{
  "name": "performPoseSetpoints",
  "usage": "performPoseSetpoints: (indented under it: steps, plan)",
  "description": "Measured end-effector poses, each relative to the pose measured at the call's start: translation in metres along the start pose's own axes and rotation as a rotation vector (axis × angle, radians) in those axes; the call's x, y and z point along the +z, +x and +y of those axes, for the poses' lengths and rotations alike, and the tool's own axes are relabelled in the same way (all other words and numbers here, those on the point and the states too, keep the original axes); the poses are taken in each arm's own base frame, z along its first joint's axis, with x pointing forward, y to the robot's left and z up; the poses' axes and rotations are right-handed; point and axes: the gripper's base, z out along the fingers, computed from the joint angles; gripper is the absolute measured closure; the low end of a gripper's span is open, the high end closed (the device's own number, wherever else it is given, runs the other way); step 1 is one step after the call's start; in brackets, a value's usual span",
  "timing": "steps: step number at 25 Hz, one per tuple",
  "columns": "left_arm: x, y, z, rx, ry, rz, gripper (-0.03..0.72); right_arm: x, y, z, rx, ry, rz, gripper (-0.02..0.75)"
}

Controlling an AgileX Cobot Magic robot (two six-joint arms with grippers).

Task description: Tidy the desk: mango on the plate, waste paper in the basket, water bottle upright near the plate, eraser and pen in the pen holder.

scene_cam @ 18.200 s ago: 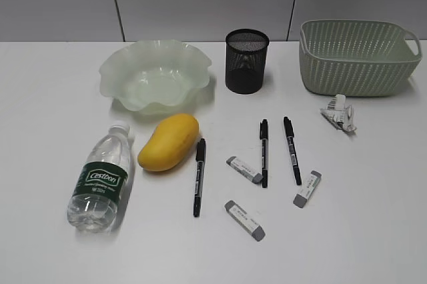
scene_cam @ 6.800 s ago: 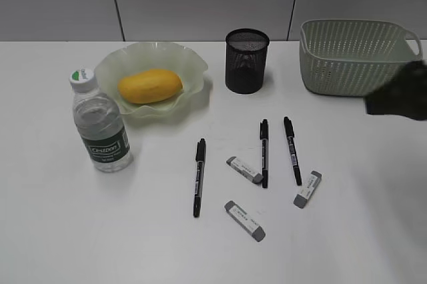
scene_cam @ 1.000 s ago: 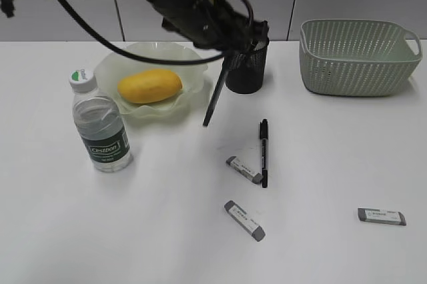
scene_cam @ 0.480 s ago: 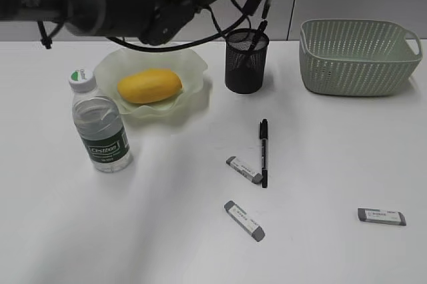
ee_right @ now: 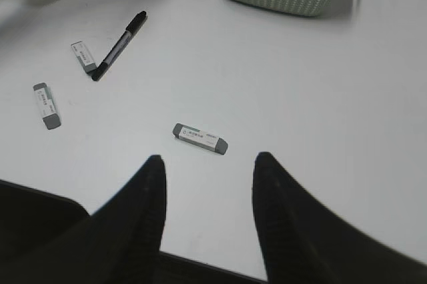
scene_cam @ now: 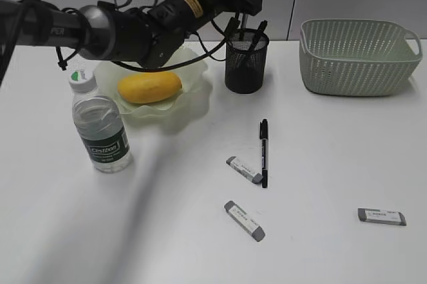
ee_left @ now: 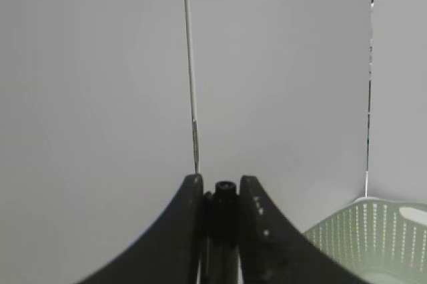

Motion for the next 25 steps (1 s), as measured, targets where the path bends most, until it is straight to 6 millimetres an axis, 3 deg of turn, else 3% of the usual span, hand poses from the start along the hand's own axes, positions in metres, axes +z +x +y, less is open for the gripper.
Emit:
performPoseSetpoints:
  steps: [2, 6, 9, 11, 14, 17, 21, 25]
  plan:
    - [-0.001, 0.009, 0.001, -0.004, -0.004, 0.018, 0.541, 0.0, 0.0, 0.0, 0.0, 0.0, 0.0, 0.388]
    - [-0.001, 0.012, 0.002, -0.006, -0.005, 0.022, 0.363, 0.0, 0.0, 0.0, 0.0, 0.0, 0.0, 0.388]
    - [-0.001, 0.007, 0.002, -0.014, -0.006, 0.017, 0.26, 0.0, 0.0, 0.0, 0.0, 0.0, 0.0, 0.388]
    - [0.0, -0.005, 0.003, -0.056, -0.017, 0.046, 0.236, 0.0, 0.0, 0.0, 0.0, 0.0, 0.0, 0.388]
    - [-0.005, -0.052, 0.006, -0.156, -0.087, 0.202, 0.237, 0.0, 0.0, 0.0, 0.0, 0.0, 0.0, 0.388]
    - [-0.027, -0.11, 0.006, -0.108, -0.252, 0.428, 0.289, 0.0, 0.0, 0.0, 0.0, 0.0, 0.0, 0.388]
    - [-0.079, -0.176, 0.004, -0.003, -0.423, 0.703, 0.358, 0.0, 0.0, 0.0, 0.0, 0.0, 0.0, 0.388]
    - [-0.156, -0.212, -0.013, -0.003, -0.392, 0.873, 0.37, 0.0, 0.0, 0.0, 0.0, 0.0, 0.0, 0.388]
